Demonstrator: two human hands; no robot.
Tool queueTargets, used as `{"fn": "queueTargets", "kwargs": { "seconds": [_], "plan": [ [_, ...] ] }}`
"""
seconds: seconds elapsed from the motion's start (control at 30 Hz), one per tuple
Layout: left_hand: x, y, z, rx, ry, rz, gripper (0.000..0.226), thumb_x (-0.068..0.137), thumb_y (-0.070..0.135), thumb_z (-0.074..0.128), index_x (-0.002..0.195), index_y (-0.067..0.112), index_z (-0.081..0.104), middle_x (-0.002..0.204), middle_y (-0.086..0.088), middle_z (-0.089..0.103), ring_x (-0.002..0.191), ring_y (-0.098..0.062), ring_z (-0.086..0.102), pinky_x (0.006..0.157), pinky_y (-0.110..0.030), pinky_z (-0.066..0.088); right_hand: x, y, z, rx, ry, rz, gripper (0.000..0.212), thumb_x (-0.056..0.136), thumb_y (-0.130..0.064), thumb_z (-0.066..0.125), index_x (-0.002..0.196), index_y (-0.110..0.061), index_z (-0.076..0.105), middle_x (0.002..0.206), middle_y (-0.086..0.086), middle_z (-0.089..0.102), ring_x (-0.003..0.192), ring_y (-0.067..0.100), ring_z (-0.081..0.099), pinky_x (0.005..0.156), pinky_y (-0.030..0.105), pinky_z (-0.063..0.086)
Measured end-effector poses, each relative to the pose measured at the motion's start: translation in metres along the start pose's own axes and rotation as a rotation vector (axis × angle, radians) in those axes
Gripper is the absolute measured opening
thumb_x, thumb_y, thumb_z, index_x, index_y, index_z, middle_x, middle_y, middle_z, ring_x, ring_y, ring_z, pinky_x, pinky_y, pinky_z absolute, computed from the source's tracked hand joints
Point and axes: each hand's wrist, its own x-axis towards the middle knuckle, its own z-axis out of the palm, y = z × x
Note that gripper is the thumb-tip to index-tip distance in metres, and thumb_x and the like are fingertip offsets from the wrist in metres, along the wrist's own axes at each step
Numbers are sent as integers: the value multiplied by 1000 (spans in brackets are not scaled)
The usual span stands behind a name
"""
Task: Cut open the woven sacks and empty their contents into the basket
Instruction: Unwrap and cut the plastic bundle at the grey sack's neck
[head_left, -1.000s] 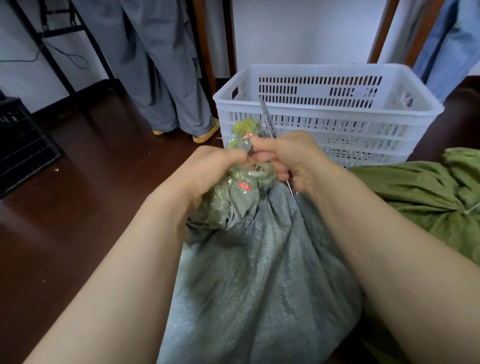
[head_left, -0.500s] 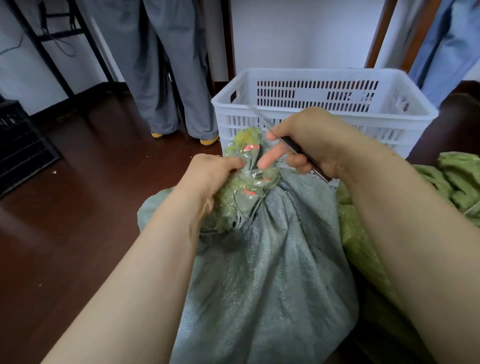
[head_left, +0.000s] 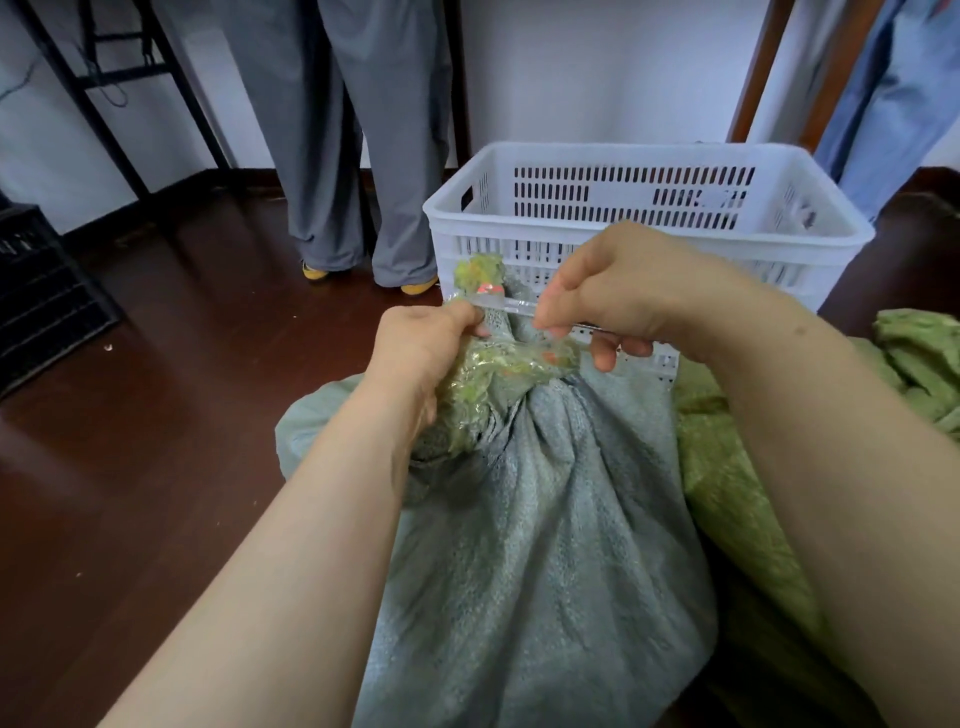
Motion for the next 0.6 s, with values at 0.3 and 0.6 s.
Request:
{"fn": "queueTargets", "kwargs": {
  "seconds": [0.3,0.6],
  "plan": [
    [-7,5,3,-118,-89,-32,31,88,8,62,58,4,60,37,0,49,28,-8,41,36,-11,35,-8,-12,-12,-171,95,14,5,86,-17,65,85,-16,70,31,-1,49,24,9,37,42,19,32],
    [-4,3,5,122,16,158,33,87,21,67,57,11,61,42,4,42,37,-9,31,43,-18,28,-12,-17,-16,-406,32,34,10,88,-16,64,83,-11,72,48,-2,65,29,5,46,40,17,35]
  ]
}}
